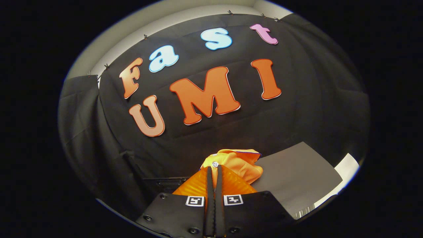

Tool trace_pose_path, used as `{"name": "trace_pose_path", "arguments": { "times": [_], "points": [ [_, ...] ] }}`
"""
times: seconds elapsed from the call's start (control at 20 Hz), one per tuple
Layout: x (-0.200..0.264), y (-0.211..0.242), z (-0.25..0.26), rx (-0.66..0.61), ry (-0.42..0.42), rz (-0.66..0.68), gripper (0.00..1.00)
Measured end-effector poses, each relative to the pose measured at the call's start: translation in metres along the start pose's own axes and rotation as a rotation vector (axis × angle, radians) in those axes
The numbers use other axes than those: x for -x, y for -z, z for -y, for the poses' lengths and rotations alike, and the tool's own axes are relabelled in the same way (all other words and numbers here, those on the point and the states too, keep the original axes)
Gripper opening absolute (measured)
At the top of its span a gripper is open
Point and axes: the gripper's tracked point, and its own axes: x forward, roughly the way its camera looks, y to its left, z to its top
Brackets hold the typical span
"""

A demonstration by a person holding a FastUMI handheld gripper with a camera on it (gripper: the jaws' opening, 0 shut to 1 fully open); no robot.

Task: Put the clothes into the washing machine and then close the washing machine lid.

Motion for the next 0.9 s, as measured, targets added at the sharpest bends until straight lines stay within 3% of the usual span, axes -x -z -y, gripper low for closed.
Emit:
{"name": "trace_pose_path", "arguments": {
  "times": [0.45,0.9],
  "points": [
    [0.022,0.009,-0.117,0.045,-0.139,0.014,0.08],
    [-0.025,0.12,-0.2,0.038,-0.268,-0.154,0.08]
  ]
}}
